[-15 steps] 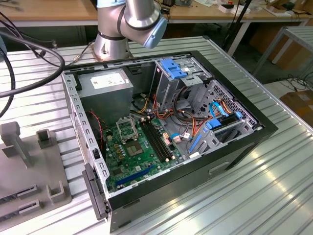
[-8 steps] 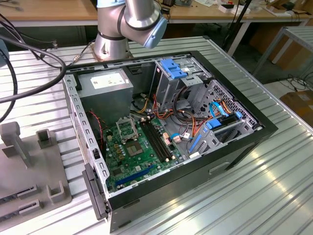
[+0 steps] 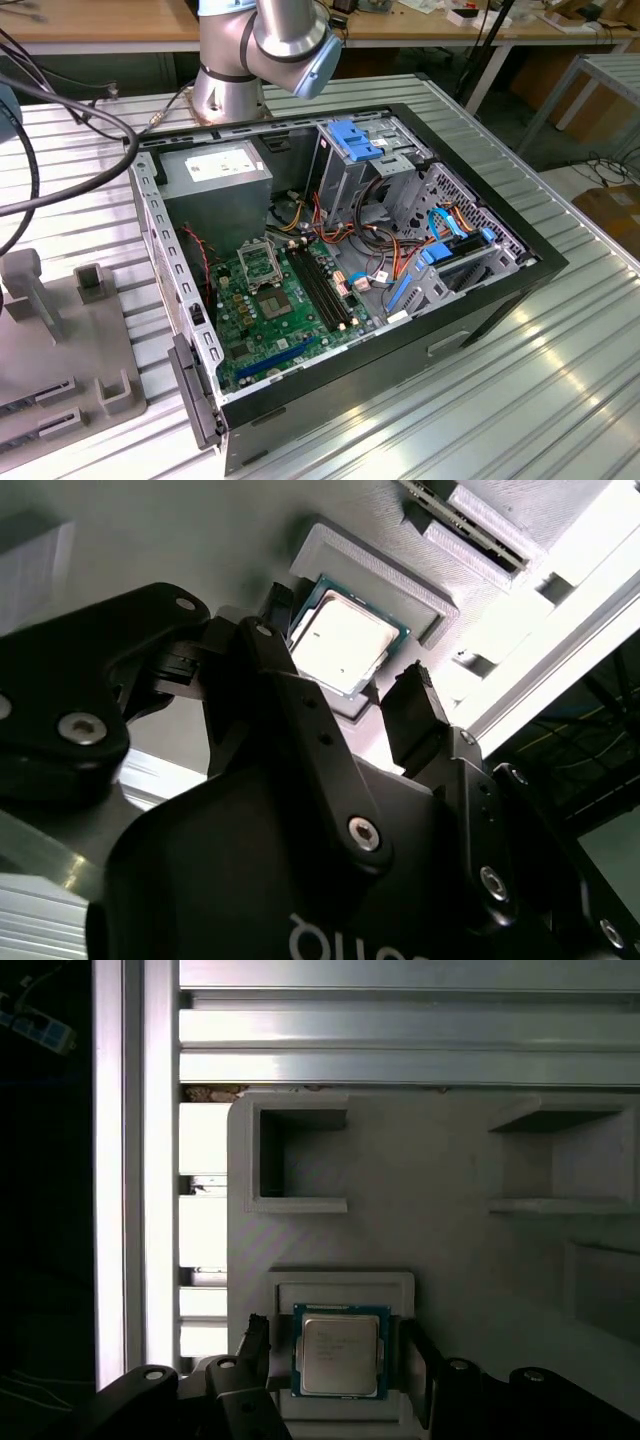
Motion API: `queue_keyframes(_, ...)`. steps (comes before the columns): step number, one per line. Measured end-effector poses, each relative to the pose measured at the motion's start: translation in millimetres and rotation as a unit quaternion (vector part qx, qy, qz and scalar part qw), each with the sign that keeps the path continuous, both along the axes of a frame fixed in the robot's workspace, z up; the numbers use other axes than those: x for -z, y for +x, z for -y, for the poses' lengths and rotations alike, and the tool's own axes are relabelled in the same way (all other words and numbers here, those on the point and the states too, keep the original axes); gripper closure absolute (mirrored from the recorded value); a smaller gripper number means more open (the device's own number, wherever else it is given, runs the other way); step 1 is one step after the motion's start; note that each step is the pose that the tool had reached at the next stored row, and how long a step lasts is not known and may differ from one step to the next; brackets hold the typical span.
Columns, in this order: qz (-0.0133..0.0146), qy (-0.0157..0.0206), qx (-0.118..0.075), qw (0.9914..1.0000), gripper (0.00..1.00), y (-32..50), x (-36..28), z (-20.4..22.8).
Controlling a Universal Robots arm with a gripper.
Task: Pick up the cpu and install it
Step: 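Reach for the cpu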
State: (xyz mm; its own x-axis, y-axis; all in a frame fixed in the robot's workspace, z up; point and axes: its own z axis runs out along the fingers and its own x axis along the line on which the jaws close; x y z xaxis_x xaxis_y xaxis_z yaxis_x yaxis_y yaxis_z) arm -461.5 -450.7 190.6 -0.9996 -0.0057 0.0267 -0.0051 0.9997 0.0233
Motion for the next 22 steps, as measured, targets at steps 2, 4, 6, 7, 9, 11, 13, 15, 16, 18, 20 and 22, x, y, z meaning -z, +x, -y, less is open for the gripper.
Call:
queue_keyframes(2, -0.0001, -0.0026, 0.000, 1.00000, 0.37, 0.1, 0.3, 0.2)
queue_keyframes(4, -0.0001, -0.0029, -0.003, 0.99999, 0.37, 0.0, 0.5, 0.1)
queue_keyframes(6, 0.0000, -0.0028, -0.008, 0.99997, 0.37, 0.0, 0.7, 0.1)
queue_keyframes(7, 0.0000, -0.0028, -0.009, 0.99996, 0.37, 0.0, 0.7, 0.1)
queue_keyframes(9, 0.0002, -0.0029, -0.009, 0.99996, 0.37, 0.5, 1.0, -0.1)
queue_keyframes(11, 0.0001, -0.0035, -0.009, 0.99996, 0.37, 1.0, 0.9, 0.0)
queue_keyframes(13, 0.0000, -0.0039, -0.009, 0.99995, 0.37, 1.1, 0.8, 0.1)
queue_keyframes(15, 0.0000, -0.0044, -0.009, 0.99995, 0.45, 1.9, 0.9, 0.0)
queue_keyframes(16, 0.0000, -0.0048, -0.009, 0.99995, 0.45, 2.3, 0.8, 0.1)
queue_keyframes(18, -0.0003, -0.0057, -0.009, 0.99994, 0.45, 3.2, 0.7, 0.1)
queue_keyframes(20, -0.0004, -0.0063, -0.009, 0.99994, 0.45, 3.3, 0.6, 0.1)
queue_keyframes(22, -0.0004, -0.0072, -0.009, 0.99994, 0.45, 3.4, 0.3, 0.1)
